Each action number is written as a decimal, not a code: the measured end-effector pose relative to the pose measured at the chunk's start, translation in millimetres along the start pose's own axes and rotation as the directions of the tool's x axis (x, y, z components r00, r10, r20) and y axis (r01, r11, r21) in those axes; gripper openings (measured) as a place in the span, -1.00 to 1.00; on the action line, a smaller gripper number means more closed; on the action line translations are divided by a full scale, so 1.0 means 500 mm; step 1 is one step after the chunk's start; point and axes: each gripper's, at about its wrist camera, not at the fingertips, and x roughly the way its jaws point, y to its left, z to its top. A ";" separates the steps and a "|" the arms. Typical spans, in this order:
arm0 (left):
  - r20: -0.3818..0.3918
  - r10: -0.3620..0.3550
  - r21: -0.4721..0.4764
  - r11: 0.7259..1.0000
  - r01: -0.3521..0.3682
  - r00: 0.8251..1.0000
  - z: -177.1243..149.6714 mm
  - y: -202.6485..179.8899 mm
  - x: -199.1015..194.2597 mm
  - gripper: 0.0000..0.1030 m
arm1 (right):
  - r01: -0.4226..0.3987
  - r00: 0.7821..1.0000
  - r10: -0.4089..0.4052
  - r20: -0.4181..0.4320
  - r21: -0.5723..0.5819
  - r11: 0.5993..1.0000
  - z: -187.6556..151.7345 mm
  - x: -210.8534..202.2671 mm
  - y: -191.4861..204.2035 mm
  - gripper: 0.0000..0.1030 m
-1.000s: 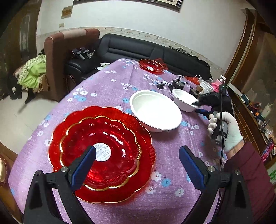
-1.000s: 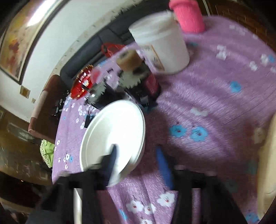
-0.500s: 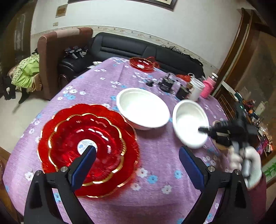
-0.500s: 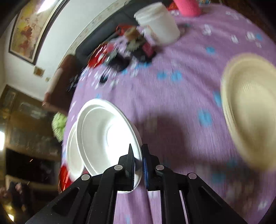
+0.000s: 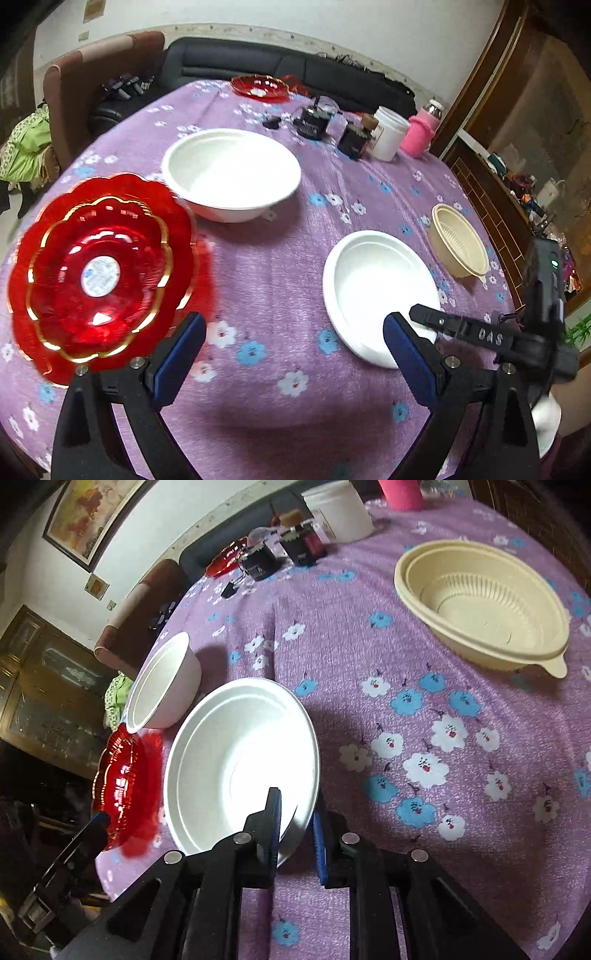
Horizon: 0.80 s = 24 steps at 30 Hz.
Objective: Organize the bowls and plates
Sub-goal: 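Carry the white bowl over the stacked red plates while the left gripper grips it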
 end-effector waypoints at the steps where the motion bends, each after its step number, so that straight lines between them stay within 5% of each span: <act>1: -0.005 0.004 0.005 1.000 -0.004 1.000 0.003 -0.007 0.011 0.87 | 0.003 1.000 -0.003 0.006 -0.003 1.000 -0.001 -0.001 0.001 -0.68; 7: -0.076 0.039 0.013 0.999 -0.038 0.996 0.022 -0.034 0.099 0.86 | 0.024 0.999 -0.023 0.044 -0.020 1.000 -0.007 -0.005 0.009 -0.68; 9: -0.095 0.035 0.009 0.999 -0.034 0.995 0.025 -0.037 0.118 0.67 | 0.028 0.998 -0.027 0.049 -0.021 0.999 -0.010 -0.006 0.008 -0.68; 12: -0.120 0.046 0.034 0.999 -0.042 0.992 0.027 -0.048 0.143 0.19 | 0.029 0.998 -0.028 0.056 -0.020 0.999 -0.015 -0.008 0.004 -0.68; 14: -0.139 0.045 0.048 0.998 -0.038 0.989 0.027 -0.053 0.156 -0.31 | 0.035 0.998 -0.034 0.062 -0.029 0.999 -0.016 -0.007 0.005 -0.67; 16: -0.162 0.021 0.051 0.999 -0.013 0.987 0.024 -0.059 0.165 -0.56 | 0.037 0.997 -0.034 0.067 -0.046 0.998 -0.019 -0.008 0.009 -0.68; 24: -0.083 -0.018 0.026 0.999 0.021 0.996 0.022 -0.043 0.077 -0.59 | 0.027 0.993 -0.016 0.115 -0.092 0.995 -0.024 -0.042 0.056 -0.68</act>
